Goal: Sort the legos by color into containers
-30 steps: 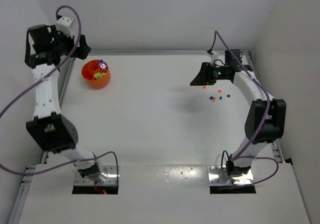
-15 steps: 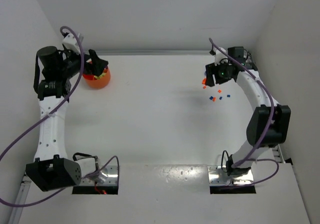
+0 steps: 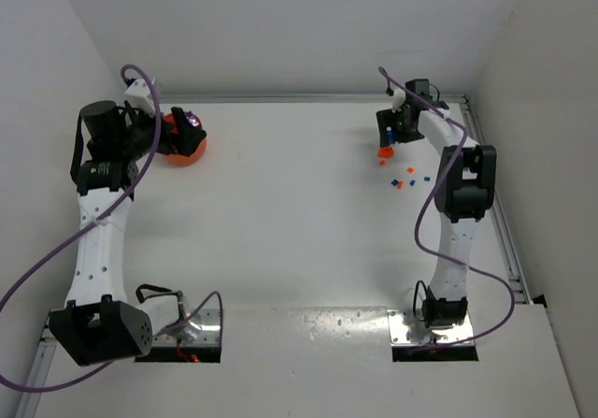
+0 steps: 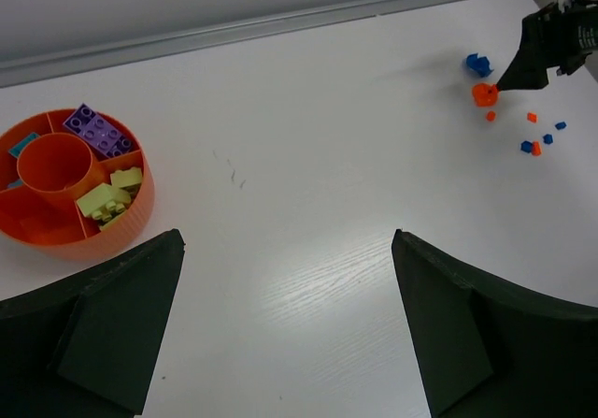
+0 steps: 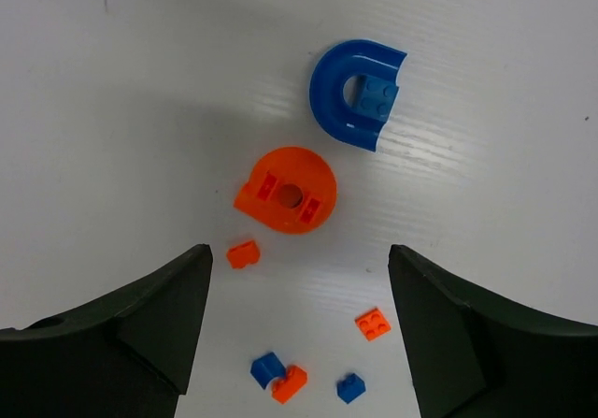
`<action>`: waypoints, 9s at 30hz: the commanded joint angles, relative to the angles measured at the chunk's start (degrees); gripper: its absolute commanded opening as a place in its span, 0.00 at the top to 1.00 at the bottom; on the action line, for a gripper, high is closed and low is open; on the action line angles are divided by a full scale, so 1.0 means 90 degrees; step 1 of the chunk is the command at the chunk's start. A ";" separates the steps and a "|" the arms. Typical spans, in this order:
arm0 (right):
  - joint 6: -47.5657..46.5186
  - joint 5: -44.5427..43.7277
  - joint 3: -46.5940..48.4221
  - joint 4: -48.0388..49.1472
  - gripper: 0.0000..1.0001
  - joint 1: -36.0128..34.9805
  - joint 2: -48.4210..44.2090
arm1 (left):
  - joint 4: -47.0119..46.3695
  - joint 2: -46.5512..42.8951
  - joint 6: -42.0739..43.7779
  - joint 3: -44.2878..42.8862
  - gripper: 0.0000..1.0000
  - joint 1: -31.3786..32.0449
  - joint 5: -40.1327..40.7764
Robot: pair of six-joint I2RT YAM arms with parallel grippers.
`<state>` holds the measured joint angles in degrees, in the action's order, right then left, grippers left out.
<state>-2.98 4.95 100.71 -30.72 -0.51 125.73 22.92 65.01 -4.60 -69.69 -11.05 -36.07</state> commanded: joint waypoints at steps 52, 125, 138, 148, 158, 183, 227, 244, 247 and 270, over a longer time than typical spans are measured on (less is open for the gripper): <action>0.0547 0.1207 0.0248 0.0132 0.93 0.0086 -0.0003 | -0.0486 0.0159 0.0150 0.0370 0.00 0.0095 -0.0611; 0.0751 0.0104 0.1477 0.0845 0.69 0.0086 0.1626 | -0.0749 0.0745 0.0023 0.0175 0.00 0.0271 -0.0123; 0.0088 0.1470 -0.1412 0.0845 0.83 0.0086 -0.0609 | -0.0749 0.0745 0.0296 0.0292 0.00 0.0329 -0.0454; -0.2524 0.6415 -0.1084 -0.2806 0.88 -0.0108 -0.1462 | -0.0749 0.0472 0.1447 0.1278 0.00 0.0846 -0.2876; -0.4230 0.7632 -0.0349 -0.5581 0.90 -0.0919 -0.0864 | -0.0808 0.0197 0.2054 0.1865 0.16 0.2389 -0.2799; -0.2540 0.7321 -0.2205 -0.4243 0.91 -0.2491 -0.2359 | 0.0862 0.1369 0.5315 0.0147 0.39 0.5523 -0.1041; -0.0236 0.3115 -0.2615 -0.1549 0.40 -0.2013 -0.3842 | -0.0882 0.1135 0.0867 0.1786 1.00 0.3690 -0.2076; -0.0284 0.2360 -0.2225 -0.1313 0.39 -0.2013 -0.3960 | 0.0266 0.1232 0.2328 -0.0409 1.00 0.0851 0.0278; -0.0284 0.2360 -0.2225 -0.1313 0.39 -0.2013 -0.3902 | 0.0266 0.1769 0.1734 -0.0800 1.00 -0.0047 0.0444; -0.0284 0.2419 -0.2292 -0.1313 0.39 -0.2013 -0.3785 | -0.0604 0.2649 -0.3003 -0.0878 1.00 -0.1067 0.3657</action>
<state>-5.76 26.92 78.46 -43.62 -18.52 91.70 18.48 87.11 -25.08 -73.38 -20.99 -8.62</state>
